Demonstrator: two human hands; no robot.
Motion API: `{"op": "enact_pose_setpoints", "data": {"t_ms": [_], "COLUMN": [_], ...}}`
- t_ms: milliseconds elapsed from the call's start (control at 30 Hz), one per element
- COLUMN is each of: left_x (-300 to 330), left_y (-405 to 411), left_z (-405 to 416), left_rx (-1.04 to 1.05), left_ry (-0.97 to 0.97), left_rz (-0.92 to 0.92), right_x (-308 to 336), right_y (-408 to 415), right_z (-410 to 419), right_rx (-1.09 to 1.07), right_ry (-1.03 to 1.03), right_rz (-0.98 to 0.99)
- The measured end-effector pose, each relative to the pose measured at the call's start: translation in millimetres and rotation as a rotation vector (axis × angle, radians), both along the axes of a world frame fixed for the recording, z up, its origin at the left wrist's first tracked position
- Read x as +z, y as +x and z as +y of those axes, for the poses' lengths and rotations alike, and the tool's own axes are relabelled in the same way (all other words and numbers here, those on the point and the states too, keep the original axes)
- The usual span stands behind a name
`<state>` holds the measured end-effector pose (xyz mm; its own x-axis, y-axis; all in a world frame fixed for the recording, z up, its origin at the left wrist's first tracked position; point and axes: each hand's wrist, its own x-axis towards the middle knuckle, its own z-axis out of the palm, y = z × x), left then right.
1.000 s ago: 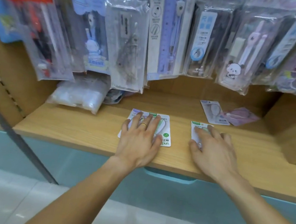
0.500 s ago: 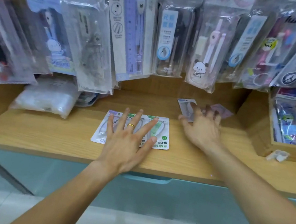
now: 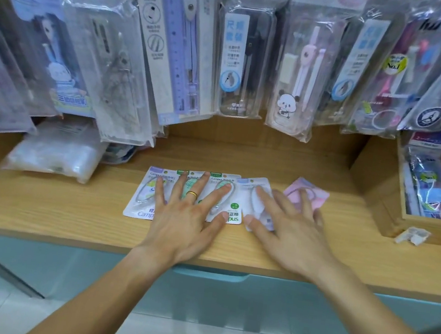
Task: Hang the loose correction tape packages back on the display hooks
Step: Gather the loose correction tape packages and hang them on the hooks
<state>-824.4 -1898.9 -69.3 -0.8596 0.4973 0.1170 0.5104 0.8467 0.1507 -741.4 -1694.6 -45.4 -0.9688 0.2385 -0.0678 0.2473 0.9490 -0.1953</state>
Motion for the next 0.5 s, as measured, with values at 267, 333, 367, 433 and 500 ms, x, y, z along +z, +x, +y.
{"op": "enact_pose_setpoints", "data": {"t_ms": [267, 333, 367, 433, 500], "left_x": [14.2, 19.6, 19.8, 17.9, 17.9], "left_y": [1.6, -3.6, -8.0, -14.0, -14.9], "left_z": [-21.6, -38.0, -46.8, -61.2, -70.0], "left_rx": [0.115, 0.278, 0.346, 0.421, 0.415], "left_ry": [0.338, 0.416, 0.428, 0.430, 0.405], "left_rz": [0.093, 0.102, 0.071, -0.009, -0.033], "right_x": [-0.4, -2.6, -4.1, -6.1, -3.5], "right_y": [13.5, 16.2, 17.4, 19.3, 20.2], "right_z": [8.2, 21.0, 26.0, 33.6, 38.8], "right_rx": [-0.155, -0.212, -0.219, -0.203, -0.208], "right_ry": [-0.192, -0.195, -0.180, -0.173, -0.206], "right_rz": [0.315, 0.340, 0.326, 0.300, 0.292]}}
